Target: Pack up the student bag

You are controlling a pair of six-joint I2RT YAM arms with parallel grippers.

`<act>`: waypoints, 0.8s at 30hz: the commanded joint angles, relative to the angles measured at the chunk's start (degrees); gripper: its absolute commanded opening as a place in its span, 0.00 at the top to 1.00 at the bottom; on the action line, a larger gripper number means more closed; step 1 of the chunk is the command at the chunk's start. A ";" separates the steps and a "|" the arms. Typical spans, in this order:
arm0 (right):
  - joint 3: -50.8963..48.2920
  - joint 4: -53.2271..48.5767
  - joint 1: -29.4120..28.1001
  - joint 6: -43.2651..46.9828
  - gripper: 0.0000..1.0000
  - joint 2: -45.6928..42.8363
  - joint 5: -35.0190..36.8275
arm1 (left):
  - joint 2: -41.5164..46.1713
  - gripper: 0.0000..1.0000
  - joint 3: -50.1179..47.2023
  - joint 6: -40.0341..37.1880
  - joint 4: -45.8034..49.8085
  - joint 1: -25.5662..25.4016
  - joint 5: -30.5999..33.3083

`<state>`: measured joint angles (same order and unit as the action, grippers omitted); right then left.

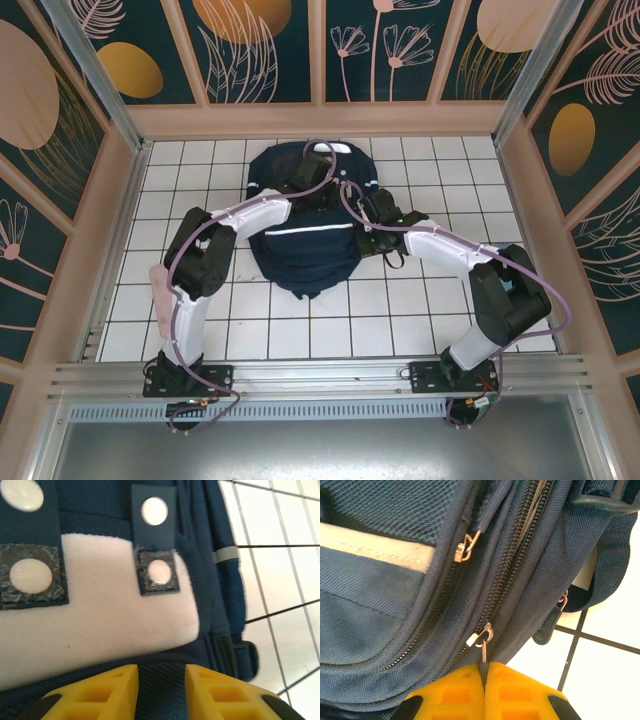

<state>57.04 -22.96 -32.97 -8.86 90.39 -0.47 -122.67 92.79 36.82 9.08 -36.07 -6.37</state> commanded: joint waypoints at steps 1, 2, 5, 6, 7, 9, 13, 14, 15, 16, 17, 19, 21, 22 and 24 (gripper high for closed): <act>-0.94 -1.71 -0.10 0.12 1.00 -3.32 -4.20 | -4.59 0.71 5.20 0.90 5.87 0.04 4.06; -1.04 -1.74 -0.19 0.24 1.00 -3.77 -5.19 | -5.69 0.71 6.12 1.12 6.62 0.06 4.44; -1.21 -1.12 -1.30 -0.42 1.00 -4.74 -7.79 | -8.51 0.72 9.23 1.88 8.57 0.02 5.64; -1.38 -1.17 -2.12 -0.65 1.00 -4.98 -8.05 | -9.48 0.72 10.40 2.18 9.52 0.04 6.21; -1.42 -1.29 -2.79 -0.85 1.00 -5.17 -7.99 | -10.30 0.73 11.58 2.41 10.31 0.04 6.37; -2.14 -1.30 -4.28 -1.43 1.00 -5.81 -8.51 | -12.17 0.73 14.15 2.89 12.20 0.03 6.89; -3.74 -0.97 -6.81 -2.68 1.00 -7.77 -10.95 | -13.82 0.74 16.06 3.59 13.50 0.03 7.47; -4.21 -0.48 -7.60 -3.03 1.00 -8.42 -11.87 | -13.91 0.74 16.14 3.74 13.51 0.04 7.51; -4.71 0.43 -8.42 -3.49 1.00 -9.00 -12.90 | -13.98 0.75 16.11 3.95 13.43 -0.04 7.43; -5.13 1.39 -9.01 -4.01 1.00 -9.49 -13.72 | -13.99 0.75 16.05 4.01 13.35 -0.01 7.26; -5.74 2.87 -9.70 -4.46 1.00 -9.96 -14.68 | -13.99 0.75 16.02 4.13 13.25 0.00 7.11; -6.77 5.49 -10.67 -5.58 1.00 -10.58 -16.02 | -13.80 0.75 15.88 4.18 12.99 0.02 6.51; -7.79 7.11 -10.93 -6.88 1.00 -11.38 -15.16 | -12.79 0.74 15.59 3.80 12.34 -0.01 5.24; -8.11 7.16 -10.91 -7.36 1.00 -12.12 -13.58 | -11.75 0.73 15.40 3.20 11.91 0.04 4.42; -8.57 6.99 -10.57 -7.94 1.00 -13.97 -10.87 | -9.26 0.67 14.83 1.65 11.12 -0.03 2.68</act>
<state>49.67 -14.57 -41.25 -14.98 80.88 -6.15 -131.57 109.08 39.64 20.58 -36.47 -3.09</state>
